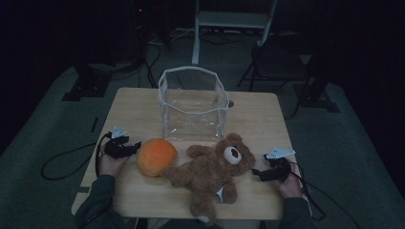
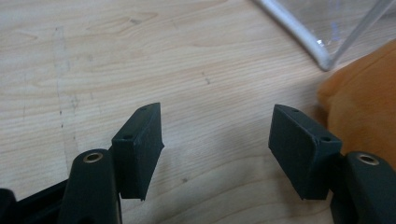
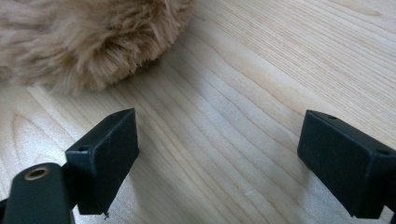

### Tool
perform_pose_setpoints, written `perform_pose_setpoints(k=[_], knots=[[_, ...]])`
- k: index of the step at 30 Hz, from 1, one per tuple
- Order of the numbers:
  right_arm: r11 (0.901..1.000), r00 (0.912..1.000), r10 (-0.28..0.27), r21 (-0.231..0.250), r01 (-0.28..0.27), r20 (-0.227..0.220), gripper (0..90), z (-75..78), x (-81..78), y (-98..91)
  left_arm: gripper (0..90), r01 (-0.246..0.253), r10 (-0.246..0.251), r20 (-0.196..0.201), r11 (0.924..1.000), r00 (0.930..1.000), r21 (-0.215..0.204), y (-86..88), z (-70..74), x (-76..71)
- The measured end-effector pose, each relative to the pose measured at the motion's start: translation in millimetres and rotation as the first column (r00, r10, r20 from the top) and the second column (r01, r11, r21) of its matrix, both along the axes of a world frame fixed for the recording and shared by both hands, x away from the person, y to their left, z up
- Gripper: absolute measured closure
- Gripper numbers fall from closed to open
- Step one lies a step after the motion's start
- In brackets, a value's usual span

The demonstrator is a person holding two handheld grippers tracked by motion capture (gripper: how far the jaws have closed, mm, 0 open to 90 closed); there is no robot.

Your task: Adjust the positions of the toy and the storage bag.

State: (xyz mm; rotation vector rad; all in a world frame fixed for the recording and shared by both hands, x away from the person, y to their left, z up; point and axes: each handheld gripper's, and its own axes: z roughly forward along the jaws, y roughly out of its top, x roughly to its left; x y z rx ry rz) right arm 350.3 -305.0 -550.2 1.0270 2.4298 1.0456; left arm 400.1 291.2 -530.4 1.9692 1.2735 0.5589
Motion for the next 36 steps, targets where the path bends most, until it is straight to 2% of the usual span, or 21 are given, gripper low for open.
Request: perform_pose_setpoints(k=[6,16,19,25,29,32,36], knots=[[1.0,1.0,0.0,0.0,0.0,0.0,11.7,0.0,0.0,0.0,35.3,0.018,-0.018,0.023,0.9997,0.9996,-0.016,-0.4,8.7,1.0],[1.0,1.0,0.0,0.0,0.0,0.0,11.7,0.0,0.0,0.0,35.7,0.049,-0.05,0.046,0.9988,0.9977,0.005,-8.7,22.1,8.8],[1.0,1.0,0.0,0.0,0.0,0.0,11.7,0.0,0.0,0.0,35.8,0.075,-0.075,0.072,0.9972,0.9946,0.005,-16.7,33.1,10.1],[1.0,1.0,0.0,0.0,0.0,0.0,11.7,0.0,0.0,0.0,35.8,0.107,-0.108,0.096,0.9942,0.9896,0.008,-24.3,44.2,11.0],[1.0,1.0,0.0,0.0,0.0,0.0,11.7,0.0,0.0,0.0,35.8,0.126,-0.128,0.108,0.9917,0.9859,0.025,-30.9,52.9,14.1],[1.0,1.0,0.0,0.0,0.0,0.0,11.7,0.0,0.0,0.0,35.8,0.138,-0.14,0.116,0.9902,0.9834,0.023,-35.2,58.3,15.3],[1.0,1.0,0.0,0.0,0.0,0.0,11.7,0.0,0.0,0.0,35.8,0.174,-0.173,0.135,0.9847,0.9756,0.004,-41.8,65.6,12.8]])
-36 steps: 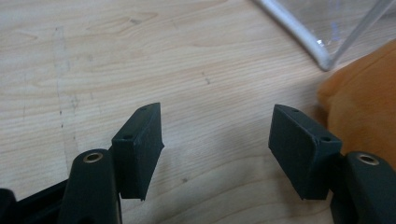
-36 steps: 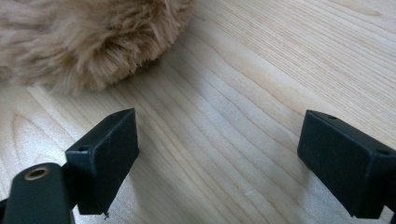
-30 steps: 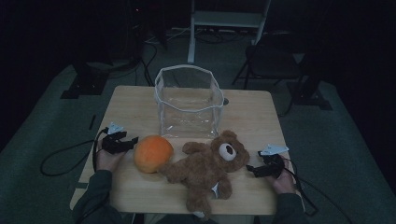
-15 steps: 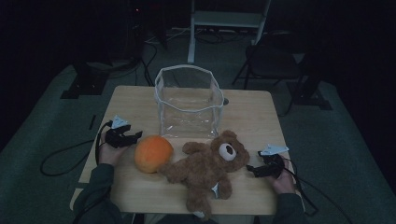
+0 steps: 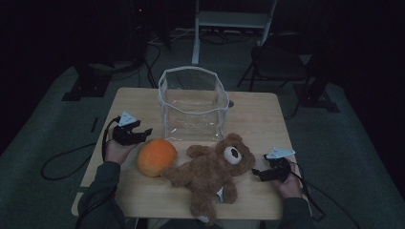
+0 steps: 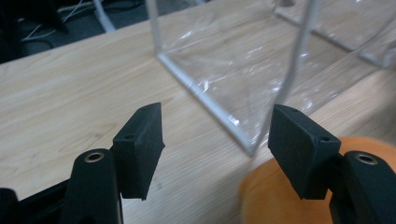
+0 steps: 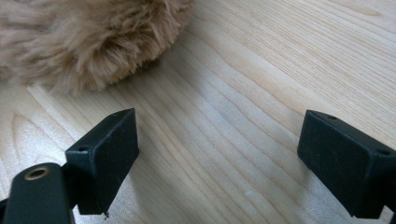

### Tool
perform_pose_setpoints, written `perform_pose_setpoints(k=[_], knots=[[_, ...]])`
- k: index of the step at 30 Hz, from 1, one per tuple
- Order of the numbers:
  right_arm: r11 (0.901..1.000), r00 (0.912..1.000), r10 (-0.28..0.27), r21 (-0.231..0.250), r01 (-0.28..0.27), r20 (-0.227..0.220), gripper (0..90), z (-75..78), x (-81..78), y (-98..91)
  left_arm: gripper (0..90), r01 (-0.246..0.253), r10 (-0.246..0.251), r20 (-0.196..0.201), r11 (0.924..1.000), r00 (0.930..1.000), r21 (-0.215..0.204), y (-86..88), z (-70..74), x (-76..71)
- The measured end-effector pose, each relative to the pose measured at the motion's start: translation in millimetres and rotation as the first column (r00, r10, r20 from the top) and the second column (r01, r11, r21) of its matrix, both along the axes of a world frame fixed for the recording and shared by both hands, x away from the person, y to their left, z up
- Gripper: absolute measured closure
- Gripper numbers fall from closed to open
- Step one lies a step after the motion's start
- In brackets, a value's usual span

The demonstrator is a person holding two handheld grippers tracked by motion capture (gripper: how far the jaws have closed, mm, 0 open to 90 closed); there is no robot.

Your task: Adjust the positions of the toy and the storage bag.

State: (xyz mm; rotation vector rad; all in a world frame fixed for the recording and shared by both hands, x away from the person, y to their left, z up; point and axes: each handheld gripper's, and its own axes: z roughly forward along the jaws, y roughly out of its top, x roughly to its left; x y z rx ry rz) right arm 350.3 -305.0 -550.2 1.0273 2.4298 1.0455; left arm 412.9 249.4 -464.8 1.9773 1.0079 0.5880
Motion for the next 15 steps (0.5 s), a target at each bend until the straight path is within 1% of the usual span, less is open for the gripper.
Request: perform_pose_setpoints(k=[5,8,9,11,13,14,15], knots=[[1.0,1.0,0.0,0.0,0.0,0.0,11.7,0.0,0.0,0.0,35.8,0.04,-0.039,0.021,0.9992,0.999,-0.01,-9.3,9.0,-5.3],[1.0,1.0,0.0,0.0,0.0,0.0,11.7,0.0,0.0,0.0,35.7,0.057,-0.056,0.032,0.9979,0.9979,-0.031,-11.4,14.2,-10.6],[1.0,1.0,0.0,0.0,0.0,0.0,11.7,0.0,0.0,0.0,35.7,0.066,-0.065,0.03,0.9969,0.9974,-0.043,-11.7,15.3,-13.4],[1.0,1.0,0.0,0.0,0.0,0.0,11.7,0.0,0.0,0.0,35.7,0.072,-0.07,0.035,0.9961,0.9969,-0.051,-12.6,16.4,-20.4],[1.0,1.0,0.0,0.0,0.0,0.0,11.7,0.0,0.0,0.0,32.0,0.067,-0.065,0.035,0.9966,0.9973,-0.048,-13.5,17.0,-26.9],[1.0,1.0,0.0,0.0,0.0,0.0,11.7,0.0,0.0,0.0,30.6,0.073,-0.071,0.031,0.9956,0.997,-0.058,-14.3,17.3,-31.8],[1.0,1.0,0.0,0.0,0.0,0.0,11.7,0.0,0.0,0.0,28.2,0.073,-0.072,0.032,0.9956,0.9969,-0.058,-14.6,17.8,-35.0]])
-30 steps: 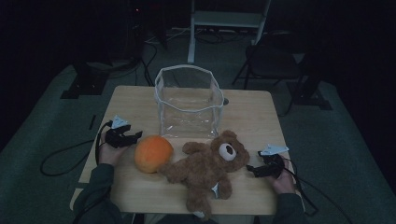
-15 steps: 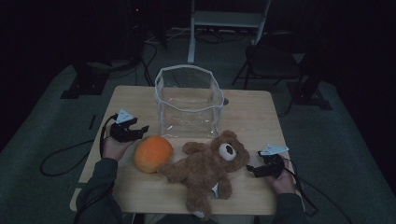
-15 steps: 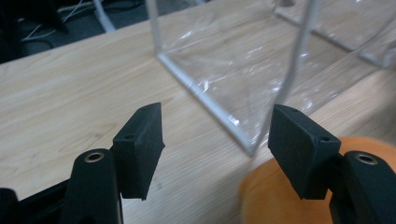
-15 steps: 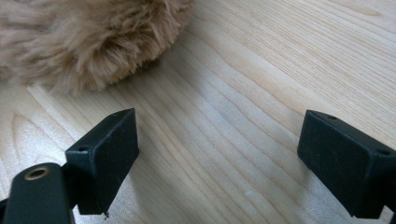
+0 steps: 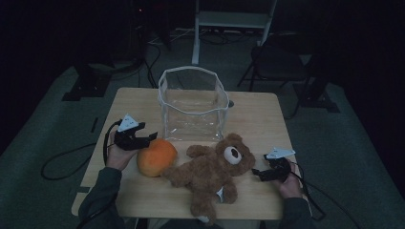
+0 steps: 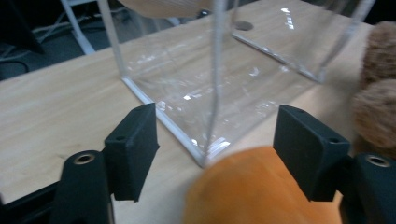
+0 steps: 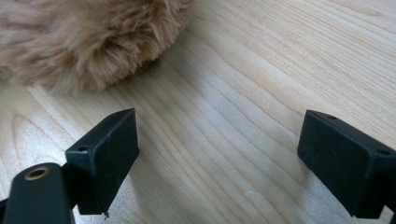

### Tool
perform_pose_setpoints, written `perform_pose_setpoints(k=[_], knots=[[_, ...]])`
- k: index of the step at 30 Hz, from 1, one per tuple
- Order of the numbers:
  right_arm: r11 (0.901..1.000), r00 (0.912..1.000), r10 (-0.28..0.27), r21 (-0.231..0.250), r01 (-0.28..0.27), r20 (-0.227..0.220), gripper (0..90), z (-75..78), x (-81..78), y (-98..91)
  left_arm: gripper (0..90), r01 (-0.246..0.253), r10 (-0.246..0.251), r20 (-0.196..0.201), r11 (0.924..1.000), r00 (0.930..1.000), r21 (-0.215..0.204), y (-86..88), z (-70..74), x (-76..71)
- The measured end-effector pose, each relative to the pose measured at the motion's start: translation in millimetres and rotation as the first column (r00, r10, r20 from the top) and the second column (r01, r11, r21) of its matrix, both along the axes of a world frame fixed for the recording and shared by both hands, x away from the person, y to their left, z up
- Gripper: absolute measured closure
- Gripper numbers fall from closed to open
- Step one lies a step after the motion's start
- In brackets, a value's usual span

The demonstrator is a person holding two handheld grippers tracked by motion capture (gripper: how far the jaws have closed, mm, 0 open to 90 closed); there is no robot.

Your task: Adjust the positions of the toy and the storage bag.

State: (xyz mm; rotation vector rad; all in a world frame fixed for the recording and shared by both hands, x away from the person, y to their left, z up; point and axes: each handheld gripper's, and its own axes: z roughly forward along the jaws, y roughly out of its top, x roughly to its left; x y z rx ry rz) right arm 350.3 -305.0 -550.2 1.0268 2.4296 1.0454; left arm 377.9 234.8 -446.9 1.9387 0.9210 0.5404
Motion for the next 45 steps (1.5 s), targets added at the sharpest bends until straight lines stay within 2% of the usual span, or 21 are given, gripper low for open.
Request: perform_pose_setpoints(k=[2,3,6,8,11,13,15,16,17,18,21,23,25,27,29,33,35,38,45], knots=[[1.0,1.0,0.0,0.0,0.0,0.0,11.7,0.0,0.0,0.0,26.1,0.0,0.0,0.0,1.0,1.0,0.0,0.0,0.0,0.0],[1.0,1.0,0.0,0.0,0.0,0.0,11.7,0.0,0.0,0.0,19.4,0.023,-0.024,-0.026,0.9992,0.9994,-0.033,-0.5,2.5,-11.2],[1.0,1.0,0.0,0.0,0.0,0.0,11.7,0.0,0.0,0.0,15.7,0.04,-0.041,-0.036,0.9986,0.9985,-0.035,-2.4,3.1,-18.5],[1.0,1.0,0.0,0.0,0.0,0.0,11.7,0.0,0.0,0.0,14.7,0.064,-0.067,-0.058,0.9972,0.9961,-0.037,-6.6,0.1,-27.5],[1.0,1.0,0.0,0.0,0.0,0.0,11.7,0.0,0.0,0.0,10.4,0.084,-0.084,-0.091,0.9965,0.9923,-0.003,-13.0,-10.0,-32.5],[1.0,1.0,0.0,0.0,0.0,0.0,11.7,0.0,0.0,0.0,9.4,0.047,-0.043,-0.108,0.9981,0.9933,0.041,-16.2,-18.9,-32.1],[1.0,1.0,0.001,0.0,-0.001,0.001,11.7,0.0,0.1,-0.1,9.4,0.025,-0.015,-0.123,0.9964,0.9923,0.081,-19.5,-29.5,-30.1],[1.0,1.0,0.001,0.0,-0.001,0.001,11.7,0.0,0.0,0.0,9.2,0.022,-0.012,-0.121,0.9961,0.9925,0.086,-20.4,-33.9,-29.6],[1.0,1.0,0.0,0.0,0.0,0.0,11.7,0.0,0.0,0.0,8.3,0.039,-0.031,-0.126,0.997,0.9916,0.067,-19.8,-36.9,-29.3],[1.0,1.0,0.0,0.0,0.0,0.0,11.7,0.0,0.0,0.0,8.1,0.047,-0.039,-0.122,0.9967,0.9918,0.066,-19.5,-39.0,-28.9],[1.0,1.0,0.0,0.0,0.0,-0.001,11.7,0.0,0.0,0.0,7.9,0.056,-0.047,-0.136,0.9966,0.9896,0.061,-17.9,-41.9,-26.4],[1.0,1.0,0.0,0.0,0.0,0.0,11.7,0.0,0.0,0.0,17.7,0.038,-0.029,-0.135,0.9972,0.9904,0.064,-16.3,-40.3,-27.2],[1.0,1.0,0.0,0.0,0.0,0.0,11.7,0.0,0.0,0.0,31.9,0.023,-0.015,-0.117,0.9976,0.993,0.065,-14.5,-37.9,-29.1],[1.0,1.0,0.0,0.0,0.0,0.0,11.7,0.0,0.0,0.0,40.4,0.021,-0.013,-0.117,0.9979,0.993,0.061,-13.5,-36.8,-29.4],[1.0,1.0,0.0,0.0,0.0,0.0,11.7,0.0,0.0,0.0,46.1,0.018,-0.013,-0.099,0.9985,0.995,0.052,-12.0,-34.6,-30.8],[1.0,1.0,0.0,0.0,0.0,0.0,11.7,0.0,0.0,0.0,50.2,0.009,-0.005,-0.087,0.9987,0.9962,0.049,-10.1,-30.8,-29.6],[1.0,1.0,0.0,0.0,0.0,0.0,11.7,0.0,0.0,0.0,50.4,-0.018,0.023,-0.068,0.9975,0.9974,0.068,-8.1,-27.0,-28.4],[1.0,1.0,0.001,0.0,-0.001,0.001,11.7,0.0,0.1,0.0,50.4,-0.035,0.038,-0.055,0.998,0.9977,0.052,-1.6,-22.2,-26.5],[1.0,1.0,0.0,0.0,0.0,0.0,11.7,0.0,0.0,0.0,49.8,-0.124,0.125,-0.018,0.9897,0.992,0.072,15.0,-13.0,-15.8]])
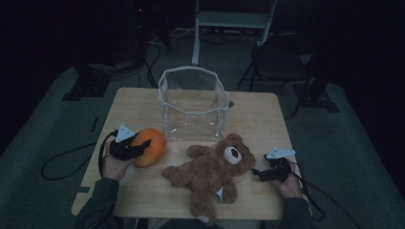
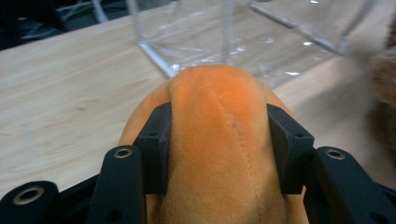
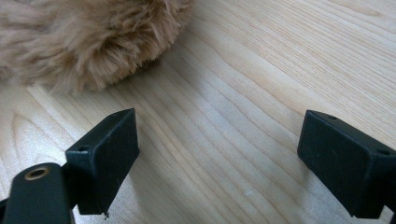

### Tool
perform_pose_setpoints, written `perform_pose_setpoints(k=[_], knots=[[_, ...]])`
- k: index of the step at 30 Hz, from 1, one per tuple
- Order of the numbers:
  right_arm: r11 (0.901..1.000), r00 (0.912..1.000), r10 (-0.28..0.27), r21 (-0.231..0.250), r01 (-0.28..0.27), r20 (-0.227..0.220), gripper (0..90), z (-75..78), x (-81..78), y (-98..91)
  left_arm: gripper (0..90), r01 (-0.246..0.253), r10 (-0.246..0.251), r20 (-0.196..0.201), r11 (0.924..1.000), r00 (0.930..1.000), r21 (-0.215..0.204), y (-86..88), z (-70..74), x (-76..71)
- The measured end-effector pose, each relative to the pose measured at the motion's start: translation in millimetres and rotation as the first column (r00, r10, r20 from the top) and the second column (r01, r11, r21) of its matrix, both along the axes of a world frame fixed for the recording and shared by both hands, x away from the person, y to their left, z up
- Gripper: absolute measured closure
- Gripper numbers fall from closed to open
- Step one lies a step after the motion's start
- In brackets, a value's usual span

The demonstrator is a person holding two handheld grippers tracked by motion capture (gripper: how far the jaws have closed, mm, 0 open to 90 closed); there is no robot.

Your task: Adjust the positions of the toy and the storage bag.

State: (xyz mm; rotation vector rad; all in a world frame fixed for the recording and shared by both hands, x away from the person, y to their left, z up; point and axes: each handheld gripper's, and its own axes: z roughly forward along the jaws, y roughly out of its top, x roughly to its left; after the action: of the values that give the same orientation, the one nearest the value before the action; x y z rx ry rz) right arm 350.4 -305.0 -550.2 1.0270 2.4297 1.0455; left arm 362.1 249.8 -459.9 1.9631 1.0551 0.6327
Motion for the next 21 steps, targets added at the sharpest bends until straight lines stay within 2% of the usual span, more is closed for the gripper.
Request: perform_pose_setpoints(k=[4,7,8,9,12,16,17,19,20,21], knots=[[1.0,1.0,0.0,0.0,0.0,0.0,11.7,0.0,0.0,0.0,49.5,-0.073,0.073,0.027,0.9973,0.997,0.012,9.5,2.5,15.2],[1.0,1.0,0.0,0.0,0.0,0.0,11.7,0.0,0.0,0.0,48.8,-0.141,0.14,0.042,0.9898,0.9892,0.019,14.2,2.6,31.6],[1.0,1.0,0.0,0.0,0.0,0.0,11.7,0.0,0.0,0.0,48.6,-0.141,0.14,0.042,0.9898,0.9892,0.019,14.2,2.6,31.6],[1.0,1.0,0.0,0.0,0.0,0.0,11.7,0.0,0.0,0.0,48.5,-0.173,0.173,0.051,0.9849,0.9836,0.003,15.7,2.5,42.7],[1.0,1.0,0.0,0.0,0.0,0.0,11.7,0.0,0.0,0.0,47.7,-0.19,0.191,0.071,0.9816,0.9791,-0.02,14.0,2.2,57.0],[1.0,1.0,0.0,0.0,0.0,0.0,11.7,0.0,0.0,0.0,46.5,-0.188,0.189,0.081,0.982,0.9787,-0.017,8.2,-1.1,68.3],[1.0,1.0,0.0,0.0,0.0,0.0,11.7,0.0,0.0,0.0,46.5,-0.185,0.186,0.077,0.9826,0.9795,-0.014,5.1,-6.1,73.3],[1.0,1.0,0.0,0.0,0.0,0.0,11.7,0.0,0.0,0.0,43.2,-0.191,0.19,0.038,0.9817,0.981,0.001,1.6,-17.1,80.8],[1.0,1.0,0.0,0.0,0.0,0.0,11.7,0.0,0.0,0.0,39.8,-0.184,0.184,0.002,0.9829,0.983,0.015,0.3,-24.2,84.7],[1.0,1.0,0.0,0.0,0.0,0.0,11.7,0.0,0.0,0.0,34.4,-0.175,0.175,-0.006,0.9845,0.9846,-0.013,0.4,-31.2,86.3]])
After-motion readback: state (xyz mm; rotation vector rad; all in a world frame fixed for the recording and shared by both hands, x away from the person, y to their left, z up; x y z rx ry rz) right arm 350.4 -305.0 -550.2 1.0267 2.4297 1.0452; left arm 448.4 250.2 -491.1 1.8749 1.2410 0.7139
